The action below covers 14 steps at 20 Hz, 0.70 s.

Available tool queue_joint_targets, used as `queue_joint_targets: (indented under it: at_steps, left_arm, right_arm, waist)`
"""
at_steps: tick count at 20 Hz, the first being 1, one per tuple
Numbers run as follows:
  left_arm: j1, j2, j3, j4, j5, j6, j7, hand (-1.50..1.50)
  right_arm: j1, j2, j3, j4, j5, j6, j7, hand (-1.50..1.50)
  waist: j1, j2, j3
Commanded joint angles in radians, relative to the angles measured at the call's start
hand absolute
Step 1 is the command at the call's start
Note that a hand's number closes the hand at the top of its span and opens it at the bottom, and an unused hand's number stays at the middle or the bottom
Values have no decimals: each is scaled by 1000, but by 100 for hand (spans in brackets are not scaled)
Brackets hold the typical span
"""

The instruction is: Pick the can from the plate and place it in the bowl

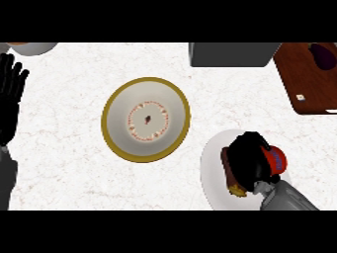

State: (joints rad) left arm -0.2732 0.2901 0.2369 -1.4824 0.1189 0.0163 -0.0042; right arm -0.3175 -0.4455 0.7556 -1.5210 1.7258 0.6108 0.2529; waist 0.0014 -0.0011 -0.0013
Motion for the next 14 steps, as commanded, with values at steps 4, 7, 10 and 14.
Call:
queue_joint_targets:
  at_steps: [4,7,10,14]
  left_arm:
    - [-5,0,7,-16,11,-5,-17,0]
    - [-1,8,3,-27,11,-14,-7,0]
    - [-3,-15,-11,-22,17,-19,-17,0]
    - [-55,-22,-14,18,5,6,-4,0]
  right_arm:
    - [-42,-13,-414,81,-406,-228,-251,150]
    - [-79,-43,-565,153,-572,-238,-397,150]
    - [-159,-118,-701,292,-667,-289,-535,150]
    - [-276,-175,-824,483,-741,-380,-685,150]
  waist:
    - [5,31,14]
    - [20,33,14]
    - [43,36,10]
    - [41,32,7]
